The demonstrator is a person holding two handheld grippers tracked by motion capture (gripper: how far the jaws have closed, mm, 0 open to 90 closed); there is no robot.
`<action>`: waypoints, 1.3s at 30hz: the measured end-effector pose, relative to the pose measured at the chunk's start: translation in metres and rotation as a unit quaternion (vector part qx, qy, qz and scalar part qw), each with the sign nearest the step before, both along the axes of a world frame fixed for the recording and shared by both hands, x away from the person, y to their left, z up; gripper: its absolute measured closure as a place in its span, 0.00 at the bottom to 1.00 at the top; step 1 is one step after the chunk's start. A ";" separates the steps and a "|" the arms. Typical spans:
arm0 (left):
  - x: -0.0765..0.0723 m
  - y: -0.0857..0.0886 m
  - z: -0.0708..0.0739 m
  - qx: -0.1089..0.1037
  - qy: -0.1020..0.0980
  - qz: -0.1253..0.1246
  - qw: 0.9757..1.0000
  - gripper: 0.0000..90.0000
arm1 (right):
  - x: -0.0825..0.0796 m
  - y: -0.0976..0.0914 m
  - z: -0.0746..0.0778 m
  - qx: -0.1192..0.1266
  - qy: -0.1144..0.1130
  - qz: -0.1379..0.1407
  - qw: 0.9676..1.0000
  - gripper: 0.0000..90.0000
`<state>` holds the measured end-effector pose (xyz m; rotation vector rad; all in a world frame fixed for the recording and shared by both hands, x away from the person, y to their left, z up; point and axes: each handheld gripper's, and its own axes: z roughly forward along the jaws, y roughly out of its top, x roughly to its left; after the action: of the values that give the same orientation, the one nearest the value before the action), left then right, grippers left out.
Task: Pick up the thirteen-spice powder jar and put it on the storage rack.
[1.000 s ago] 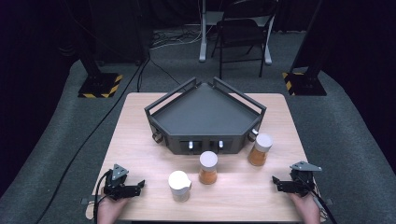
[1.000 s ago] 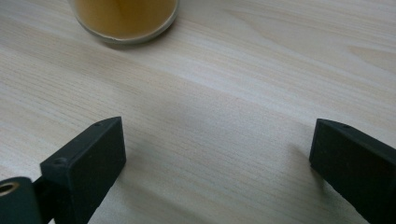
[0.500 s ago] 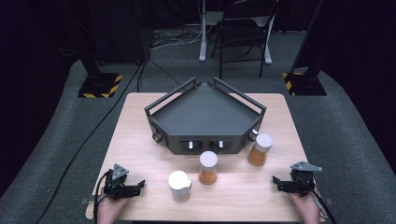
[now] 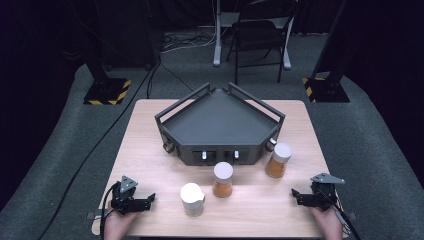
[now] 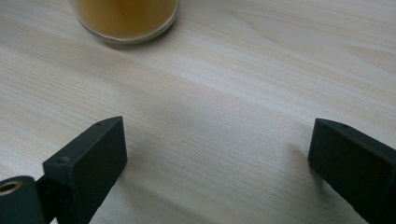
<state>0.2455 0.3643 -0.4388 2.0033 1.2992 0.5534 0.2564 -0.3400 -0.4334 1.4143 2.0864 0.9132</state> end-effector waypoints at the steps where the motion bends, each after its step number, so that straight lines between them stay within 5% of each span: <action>1: 0.000 0.000 0.000 0.000 0.000 0.000 1.000 0.05 | 0.000 0.000 0.000 0.000 0.000 0.000 1.000 0.04; 29: 0.001 0.001 0.001 0.000 0.004 -0.011 1.000 0.03 | 0.000 0.000 0.000 0.000 0.001 0.000 1.000 0.04; 34: 0.000 0.011 -0.002 -0.039 0.004 -0.015 0.999 0.05 | 0.000 0.000 0.000 0.000 0.001 0.001 1.000 0.04; 39: -0.006 0.013 -0.005 -0.045 -0.023 -0.032 0.998 0.05 | 0.000 0.000 0.000 0.000 0.001 0.001 1.000 0.04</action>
<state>0.2394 0.3771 -0.4437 1.9400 1.2074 0.4980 0.2562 -0.3399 -0.4331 1.4136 2.0893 0.9136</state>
